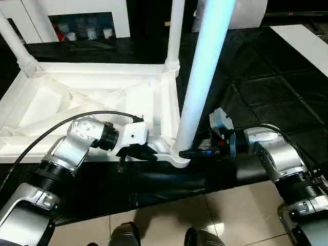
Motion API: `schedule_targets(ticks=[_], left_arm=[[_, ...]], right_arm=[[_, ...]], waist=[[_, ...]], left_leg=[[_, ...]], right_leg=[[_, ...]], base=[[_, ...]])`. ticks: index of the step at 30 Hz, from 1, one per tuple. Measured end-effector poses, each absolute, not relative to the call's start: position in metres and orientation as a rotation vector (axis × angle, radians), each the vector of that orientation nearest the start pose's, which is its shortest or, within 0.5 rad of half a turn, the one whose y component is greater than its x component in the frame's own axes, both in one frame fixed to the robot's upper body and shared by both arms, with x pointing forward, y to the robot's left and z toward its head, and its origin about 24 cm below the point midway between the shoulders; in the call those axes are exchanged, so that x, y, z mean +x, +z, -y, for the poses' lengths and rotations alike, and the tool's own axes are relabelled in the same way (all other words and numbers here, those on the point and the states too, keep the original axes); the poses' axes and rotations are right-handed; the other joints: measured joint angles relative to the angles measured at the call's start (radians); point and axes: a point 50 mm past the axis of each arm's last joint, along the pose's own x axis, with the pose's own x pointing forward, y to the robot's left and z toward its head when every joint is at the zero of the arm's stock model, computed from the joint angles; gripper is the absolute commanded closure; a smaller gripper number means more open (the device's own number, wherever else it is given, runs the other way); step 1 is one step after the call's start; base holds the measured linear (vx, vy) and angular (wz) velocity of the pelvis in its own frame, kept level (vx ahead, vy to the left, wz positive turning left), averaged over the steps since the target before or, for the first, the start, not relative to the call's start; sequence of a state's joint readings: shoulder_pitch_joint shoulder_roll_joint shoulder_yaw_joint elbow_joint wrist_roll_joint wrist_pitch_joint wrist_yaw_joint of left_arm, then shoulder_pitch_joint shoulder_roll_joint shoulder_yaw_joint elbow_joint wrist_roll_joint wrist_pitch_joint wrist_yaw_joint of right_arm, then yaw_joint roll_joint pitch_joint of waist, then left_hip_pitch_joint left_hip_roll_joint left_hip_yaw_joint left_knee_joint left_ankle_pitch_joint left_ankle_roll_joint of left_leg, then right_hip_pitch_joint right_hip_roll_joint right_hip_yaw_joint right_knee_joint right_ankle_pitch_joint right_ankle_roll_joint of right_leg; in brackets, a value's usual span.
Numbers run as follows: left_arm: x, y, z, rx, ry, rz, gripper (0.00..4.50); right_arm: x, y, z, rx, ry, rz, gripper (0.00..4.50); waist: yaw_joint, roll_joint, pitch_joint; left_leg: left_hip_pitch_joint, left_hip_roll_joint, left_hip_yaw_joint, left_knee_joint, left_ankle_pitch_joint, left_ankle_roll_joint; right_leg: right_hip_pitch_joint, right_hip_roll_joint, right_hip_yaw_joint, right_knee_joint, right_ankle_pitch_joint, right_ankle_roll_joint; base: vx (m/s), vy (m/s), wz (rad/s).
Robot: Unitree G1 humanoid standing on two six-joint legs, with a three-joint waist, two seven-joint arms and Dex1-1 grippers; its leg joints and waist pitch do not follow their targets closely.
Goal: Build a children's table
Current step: Rotate leg to tighten
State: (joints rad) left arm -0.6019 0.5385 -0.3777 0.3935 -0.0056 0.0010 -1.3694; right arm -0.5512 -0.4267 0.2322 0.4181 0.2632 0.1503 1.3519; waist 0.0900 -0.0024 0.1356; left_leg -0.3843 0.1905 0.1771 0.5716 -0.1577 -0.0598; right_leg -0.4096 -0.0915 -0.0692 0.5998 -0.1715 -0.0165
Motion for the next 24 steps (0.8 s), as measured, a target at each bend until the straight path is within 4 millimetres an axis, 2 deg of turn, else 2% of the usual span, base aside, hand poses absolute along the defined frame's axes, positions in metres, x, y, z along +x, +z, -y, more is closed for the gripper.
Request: schedule_targets(ticks=[7,10,13,16,19,24], left_arm=[[0.303,0.085,-0.140,0.578,-1.532,-0.385,4.50],[0.304,0.083,-0.138,0.503,-1.469,-0.416,4.50],[0.309,0.081,-0.137,0.447,-1.344,-0.441,4.50],[0.314,0.080,-0.133,0.416,-1.254,-0.445,4.50],[0.322,0.078,-0.122,0.385,-1.129,-0.443,4.50],[0.335,0.078,-0.098,0.351,-0.967,-0.420,4.50]], right_arm=[[0.297,0.083,0.137,-0.118,1.467,-0.269,2.54],[0.290,0.080,0.134,-0.086,1.365,-0.245,2.55],[0.292,0.076,0.123,-0.039,1.179,-0.226,2.55],[0.298,0.076,0.114,-0.006,1.031,-0.231,2.55],[0.307,0.073,0.100,0.052,0.810,-0.222,2.55],[0.325,0.077,0.078,0.087,0.494,-0.209,2.55]], waist=[[0.004,0.000,0.000],[0.002,0.000,0.000],[-0.013,0.000,0.000],[-0.039,-0.001,0.002],[-0.064,0.001,0.003],[-0.099,0.011,0.011]], left_leg=[[0.000,-0.001,0.000,-0.003,0.000,0.000],[0.001,-0.001,0.002,-0.004,0.000,0.001],[0.005,-0.001,0.002,-0.005,0.000,0.000],[0.010,-0.003,0.002,-0.008,0.000,0.000],[0.018,-0.006,-0.002,-0.017,0.000,-0.001],[0.016,-0.018,-0.024,-0.024,-0.001,0.000]], right_leg=[[0.000,0.000,0.000,-0.004,0.000,0.000],[0.001,0.000,0.001,-0.005,0.000,0.000],[0.001,0.000,0.002,-0.004,-0.004,0.007],[0.003,0.000,0.004,-0.008,-0.008,0.012],[0.009,0.000,0.000,-0.024,-0.011,0.018],[0.015,-0.002,-0.013,-0.063,-0.012,0.018]], base=[[0.000,0.000,0.00],[0.000,0.000,0.00],[0.000,0.000,0.00],[0.000,0.000,0.00],[0.000,0.000,0.00],[-0.049,0.052,-0.16]])
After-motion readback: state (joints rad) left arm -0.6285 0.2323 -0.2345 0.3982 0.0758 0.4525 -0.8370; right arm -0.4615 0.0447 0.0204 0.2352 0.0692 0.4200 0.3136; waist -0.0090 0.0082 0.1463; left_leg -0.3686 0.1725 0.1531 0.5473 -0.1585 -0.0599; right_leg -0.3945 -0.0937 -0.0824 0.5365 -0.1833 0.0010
